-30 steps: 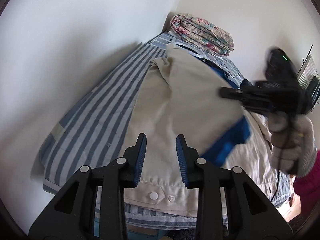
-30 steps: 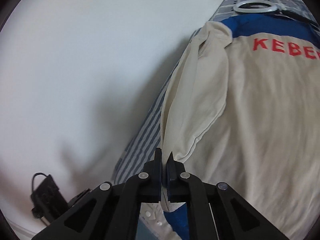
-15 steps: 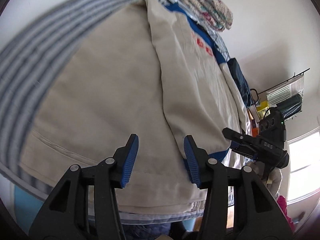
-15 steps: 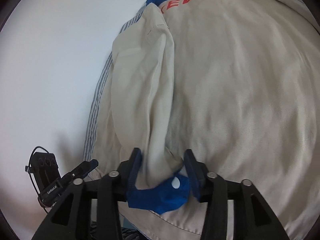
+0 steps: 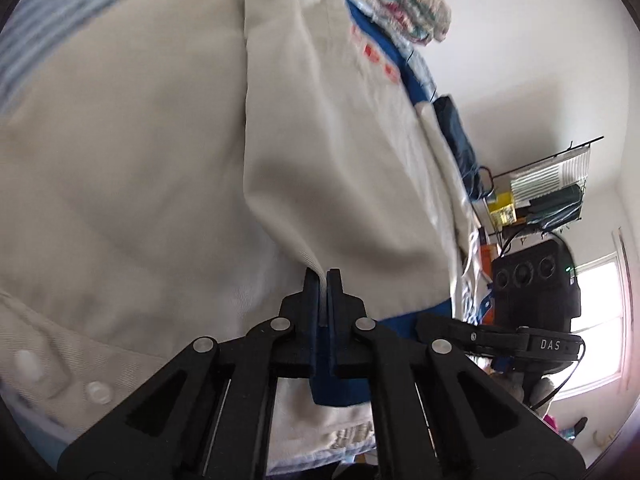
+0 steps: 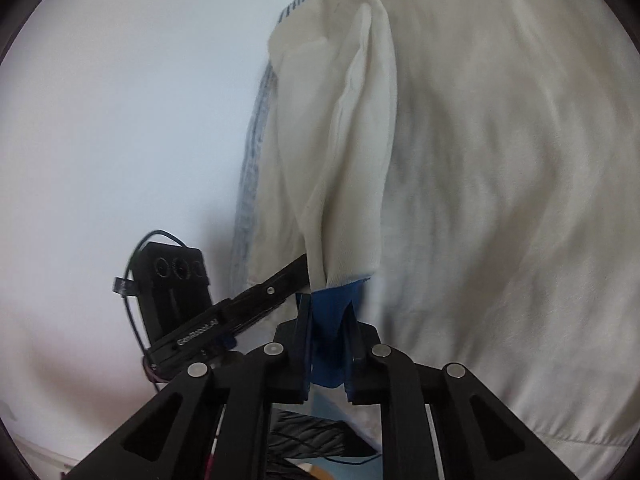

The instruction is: Fold large clothes

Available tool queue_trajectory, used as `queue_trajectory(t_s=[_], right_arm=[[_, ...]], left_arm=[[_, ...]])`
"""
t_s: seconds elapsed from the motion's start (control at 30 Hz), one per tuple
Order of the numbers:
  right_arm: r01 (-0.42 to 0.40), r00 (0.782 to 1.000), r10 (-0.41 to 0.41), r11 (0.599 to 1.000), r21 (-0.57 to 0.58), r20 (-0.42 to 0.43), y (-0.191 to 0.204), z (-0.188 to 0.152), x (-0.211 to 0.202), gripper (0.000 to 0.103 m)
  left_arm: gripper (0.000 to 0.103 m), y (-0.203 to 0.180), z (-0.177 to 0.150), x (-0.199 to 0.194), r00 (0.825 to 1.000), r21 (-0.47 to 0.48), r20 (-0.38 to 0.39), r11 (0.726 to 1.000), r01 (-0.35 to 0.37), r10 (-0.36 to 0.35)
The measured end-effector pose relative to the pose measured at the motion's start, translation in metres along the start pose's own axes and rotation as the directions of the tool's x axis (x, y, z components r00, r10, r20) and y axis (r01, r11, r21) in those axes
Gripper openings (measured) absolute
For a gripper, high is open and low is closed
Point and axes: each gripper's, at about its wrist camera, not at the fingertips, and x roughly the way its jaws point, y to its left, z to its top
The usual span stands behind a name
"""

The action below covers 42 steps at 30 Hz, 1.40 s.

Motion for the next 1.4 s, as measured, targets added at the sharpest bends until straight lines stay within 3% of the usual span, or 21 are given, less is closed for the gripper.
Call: queue_trajectory(t_s=[0.07,0.1,0.13,0.17,0.23,0.37,0.4,0.5,0.53,0.7,0.77,0.8,0.83,1.03,1.1,1.17,1.2,1.27,1.33,1.4], right_arm=[[0.014,1.000,-0.015,0.998,-0.056,-0.013,0.014,-0.005,-0.006,0.011],[0.089,0.995,-0.093,0.989,-0.114,-0.028,0.025,-0.007,-0.006,0.021],[0.180,0.982,-0.189,0.968,-0.173,-0.032,0.036,-0.009,-0.007,0.041],[0.258,0.963,-0.268,0.939,-0.227,-0.012,0.046,-0.011,-0.010,0.045],[0.326,0.943,-0.332,0.898,-0.294,0.030,0.065,-0.005,-0.014,0.046],[0.388,0.921,-0.372,0.849,-0.358,0.115,0.104,0.032,-0.024,0.047],[0.400,0.916,-0.380,0.836,-0.375,0.131,0.115,0.044,-0.023,0.048],[0.460,0.886,-0.427,0.774,-0.434,0.179,0.146,0.088,-0.004,0.051],[0.483,0.874,-0.447,0.745,-0.460,0.193,0.155,0.102,0.008,0.051],[0.527,0.840,-0.503,0.667,-0.526,0.203,0.185,0.163,0.077,0.052],[0.546,0.823,-0.525,0.629,-0.553,0.215,0.195,0.184,0.106,0.052],[0.554,0.815,-0.538,0.611,-0.565,0.218,0.198,0.199,0.122,0.052],[0.566,0.803,-0.552,0.591,-0.575,0.224,0.202,0.214,0.138,0.053],[0.619,0.746,-0.622,0.516,-0.592,0.238,0.203,0.271,0.209,0.053],[0.650,0.711,-0.658,0.479,-0.591,0.248,0.199,0.281,0.228,0.053],[0.685,0.662,-0.702,0.425,-0.592,0.261,0.192,0.288,0.246,0.052],[0.699,0.638,-0.723,0.402,-0.591,0.263,0.188,0.291,0.253,0.050],[0.727,0.585,-0.765,0.349,-0.591,0.269,0.179,0.295,0.265,0.036],[0.752,0.544,-0.790,0.311,-0.582,0.281,0.173,0.297,0.270,0.009],[0.752,0.557,-0.781,0.328,-0.572,0.284,0.175,0.298,0.265,0.004]], left_arm=[[0.000,-0.012,0.001,-0.027,0.999,0.044,0.041,0.999,0.017,-0.018],[0.000,-0.018,0.000,-0.037,0.998,0.077,0.061,0.997,0.002,-0.006],[0.000,-0.024,-0.004,-0.048,0.997,0.114,0.081,0.993,-0.026,0.017],[0.000,-0.026,-0.008,-0.053,0.996,0.138,0.086,0.989,-0.047,0.036],[0.000,-0.023,-0.014,-0.056,0.994,0.139,0.081,0.987,-0.078,0.067],[0.001,-0.006,-0.021,-0.044,0.995,0.080,0.042,0.992,-0.093,0.090],[0.007,-0.001,-0.022,-0.041,0.996,0.054,0.026,0.995,-0.090,0.089],[0.054,0.009,-0.025,-0.033,0.995,0.024,0.017,0.994,-0.103,0.103],[0.057,0.011,-0.027,-0.032,0.993,0.019,0.029,0.994,-0.112,0.111],[0.057,0.017,-0.025,-0.006,0.992,0.011,-0.005,0.992,-0.128,0.128],[0.040,0.017,-0.027,-0.002,0.991,0.028,-0.014,0.991,-0.133,0.133],[0.015,0.018,-0.025,0.001,0.992,0.030,-0.028,0.992,-0.125,0.126],[0.008,0.020,-0.024,0.004,0.992,0.023,-0.037,0.993,-0.116,0.117],[0.003,0.026,-0.019,-0.004,0.997,0.005,-0.018,0.997,-0.077,0.077],[0.003,0.025,-0.019,-0.010,0.998,0.008,-0.003,0.998,-0.067,0.067],[0.003,0.022,-0.018,-0.017,0.997,0.026,0.016,0.997,-0.073,0.073],[0.003,0.022,-0.018,-0.019,0.997,0.028,0.021,0.997,-0.070,0.070],[0.002,0.023,-0.018,-0.024,0.997,0.025,0.029,0.998,-0.066,0.065],[0.002,0.029,-0.022,-0.034,0.998,0.015,0.033,0.998,-0.054,0.054],[0.002,0.034,-0.023,-0.045,0.998,0.004,0.043,0.999,-0.050,0.050]])
